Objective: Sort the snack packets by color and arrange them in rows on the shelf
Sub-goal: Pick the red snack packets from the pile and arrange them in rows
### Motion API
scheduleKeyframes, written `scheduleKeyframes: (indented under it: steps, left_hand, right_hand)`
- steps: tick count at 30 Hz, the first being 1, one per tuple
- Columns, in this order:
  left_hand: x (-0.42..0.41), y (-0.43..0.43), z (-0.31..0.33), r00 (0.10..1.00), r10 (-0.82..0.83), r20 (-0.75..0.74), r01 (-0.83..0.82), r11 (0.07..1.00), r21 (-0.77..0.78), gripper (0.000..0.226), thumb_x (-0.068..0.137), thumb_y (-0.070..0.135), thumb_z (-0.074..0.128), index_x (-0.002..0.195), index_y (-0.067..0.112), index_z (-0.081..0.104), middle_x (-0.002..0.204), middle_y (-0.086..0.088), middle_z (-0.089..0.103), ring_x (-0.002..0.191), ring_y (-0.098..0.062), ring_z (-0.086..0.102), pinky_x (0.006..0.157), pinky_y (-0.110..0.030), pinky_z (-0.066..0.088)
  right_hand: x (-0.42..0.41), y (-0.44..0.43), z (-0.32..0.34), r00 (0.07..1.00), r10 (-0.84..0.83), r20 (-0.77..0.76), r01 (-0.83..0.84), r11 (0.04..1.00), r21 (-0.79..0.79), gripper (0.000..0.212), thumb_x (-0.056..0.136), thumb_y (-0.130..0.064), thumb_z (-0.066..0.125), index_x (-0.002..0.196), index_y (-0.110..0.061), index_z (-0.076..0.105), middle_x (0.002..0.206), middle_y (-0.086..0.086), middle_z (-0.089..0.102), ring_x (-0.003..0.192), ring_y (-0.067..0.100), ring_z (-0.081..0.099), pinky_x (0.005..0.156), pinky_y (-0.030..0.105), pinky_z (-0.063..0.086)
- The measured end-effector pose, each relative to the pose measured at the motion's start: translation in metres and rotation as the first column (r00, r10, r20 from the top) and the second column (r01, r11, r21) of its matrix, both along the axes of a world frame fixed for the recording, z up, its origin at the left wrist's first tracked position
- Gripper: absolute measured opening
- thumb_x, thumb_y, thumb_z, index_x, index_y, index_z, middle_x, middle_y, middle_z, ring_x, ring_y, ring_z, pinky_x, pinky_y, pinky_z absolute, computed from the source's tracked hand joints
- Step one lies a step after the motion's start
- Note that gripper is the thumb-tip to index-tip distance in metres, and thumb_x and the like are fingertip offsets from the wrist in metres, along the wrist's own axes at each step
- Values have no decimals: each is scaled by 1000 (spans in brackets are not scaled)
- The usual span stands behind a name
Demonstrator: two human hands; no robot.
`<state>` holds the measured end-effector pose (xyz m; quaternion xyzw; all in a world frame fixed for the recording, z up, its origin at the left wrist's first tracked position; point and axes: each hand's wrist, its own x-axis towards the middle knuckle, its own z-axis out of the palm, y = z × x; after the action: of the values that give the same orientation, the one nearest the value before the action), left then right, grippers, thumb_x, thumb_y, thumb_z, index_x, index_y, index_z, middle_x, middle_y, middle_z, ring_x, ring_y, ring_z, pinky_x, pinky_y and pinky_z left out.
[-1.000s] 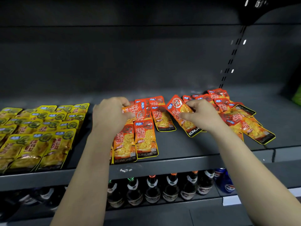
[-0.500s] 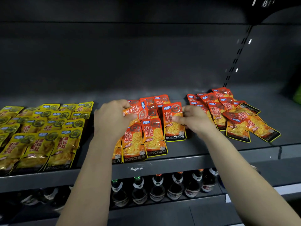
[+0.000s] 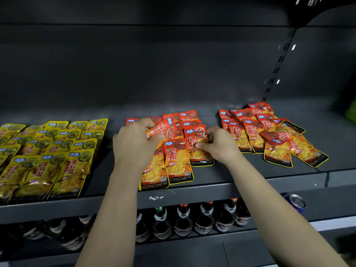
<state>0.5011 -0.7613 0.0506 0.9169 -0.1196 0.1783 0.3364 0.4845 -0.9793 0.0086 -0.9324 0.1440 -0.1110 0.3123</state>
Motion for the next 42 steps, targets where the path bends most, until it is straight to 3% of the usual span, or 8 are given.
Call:
scheduleKeyframes:
  steps: [7,13,18,23,30,33,38,42]
  left_hand:
    - [-3,-4,0,998,-64,-26,59,983,-173,22,80,39,75,93,23,67,95,6,73,88,-14,68,78,-43,56]
    - [-25,-34,8,892,-422,-163,139,598,-789,6,85,16,71,86,14,66,82,2,75,73,-11,71,63,-25,55]
    - [-35,-57,7,796,-570,-206,57,409,-911,16,87,22,68,100,14,71,102,-11,74,98,-28,69,86,-42,55]
    - [-42,-70,4,758,-617,-212,-1,324,-946,23,88,21,66,108,11,68,107,-14,72,101,-29,68,91,-43,52]
    - [-39,-69,-1,726,-653,-217,27,341,-940,26,89,18,64,113,7,65,111,-15,70,103,-28,67,93,-43,52]
    - [-32,-59,-1,711,-668,-219,139,438,-888,23,88,18,67,108,8,68,108,-12,72,104,-26,67,92,-39,53]
    - [-14,-19,3,867,-430,-251,325,871,-368,12,83,25,74,95,24,72,89,10,71,84,-2,67,77,-18,52]
    - [-6,4,0,963,-211,-165,212,977,-13,16,81,31,74,97,28,69,93,10,70,86,-5,66,84,-31,54]
  right_hand:
    - [-1,-3,-1,978,-40,204,-6,975,221,52,69,-26,87,99,-17,46,98,-2,54,89,15,52,70,22,38]
    - [-23,3,15,894,112,435,-388,681,621,12,84,-24,70,93,-18,64,90,6,66,78,11,62,72,22,48]
    - [-36,12,32,814,95,573,-543,474,693,24,73,-21,76,94,-14,66,83,1,70,77,13,66,69,26,52]
    - [-39,15,38,808,121,577,-554,490,673,26,72,-7,73,98,-7,68,93,7,73,88,19,68,78,30,55]
    - [-36,9,36,819,156,553,-550,491,676,26,72,-4,72,97,-2,69,94,10,74,88,23,69,78,31,56]
    - [-36,6,38,830,167,532,-534,513,672,26,70,-4,76,95,-4,69,92,8,75,86,21,70,77,30,56]
    - [-38,-14,37,926,194,324,-371,631,682,21,74,-1,74,92,-5,66,81,6,75,74,16,71,70,27,56]
    - [-36,-22,22,975,168,144,-220,784,581,25,72,-2,80,90,-11,65,84,13,74,78,23,71,80,39,57]
